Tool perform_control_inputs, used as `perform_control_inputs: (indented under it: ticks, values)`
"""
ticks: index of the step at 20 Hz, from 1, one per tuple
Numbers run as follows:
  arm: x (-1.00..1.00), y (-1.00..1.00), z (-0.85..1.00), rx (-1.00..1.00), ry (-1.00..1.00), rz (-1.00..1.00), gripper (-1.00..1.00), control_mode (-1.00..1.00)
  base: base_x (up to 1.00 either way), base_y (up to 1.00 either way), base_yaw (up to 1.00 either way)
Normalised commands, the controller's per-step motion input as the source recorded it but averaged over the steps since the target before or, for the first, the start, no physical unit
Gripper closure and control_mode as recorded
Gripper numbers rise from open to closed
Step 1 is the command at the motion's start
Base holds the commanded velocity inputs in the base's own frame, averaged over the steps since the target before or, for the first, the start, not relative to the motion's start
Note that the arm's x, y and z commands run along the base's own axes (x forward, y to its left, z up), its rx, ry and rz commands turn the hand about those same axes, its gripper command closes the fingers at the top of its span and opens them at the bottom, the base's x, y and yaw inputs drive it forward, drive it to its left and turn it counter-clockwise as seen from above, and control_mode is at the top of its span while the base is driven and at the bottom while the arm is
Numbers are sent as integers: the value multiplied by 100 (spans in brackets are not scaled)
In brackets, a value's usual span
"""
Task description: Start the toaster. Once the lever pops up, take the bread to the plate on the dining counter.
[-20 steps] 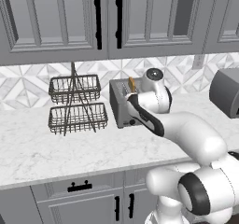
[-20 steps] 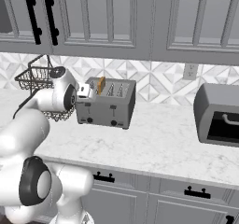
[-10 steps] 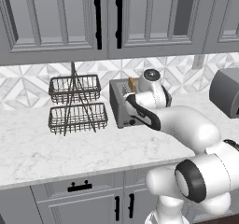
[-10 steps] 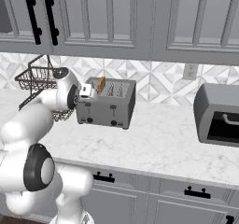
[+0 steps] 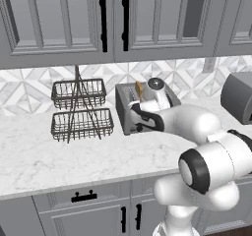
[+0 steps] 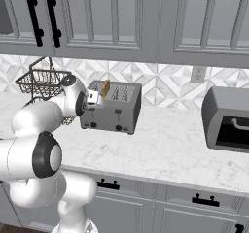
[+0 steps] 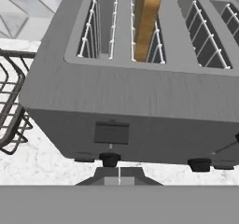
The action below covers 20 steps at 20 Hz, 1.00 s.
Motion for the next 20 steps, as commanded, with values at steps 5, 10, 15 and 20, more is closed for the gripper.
perform_control_inputs:
  ticks: [5,10,15,20]
  values:
    - [23,0,-9,-1,-1,0,100,-100,0,0,0]
    - [27,3,-2,0,0,0,100,-100,0,0,0]
    - [28,5,0,0,0,0,100,-100,0,0,0]
    - [5,0,-24,0,0,0,100,-100,0,0,0]
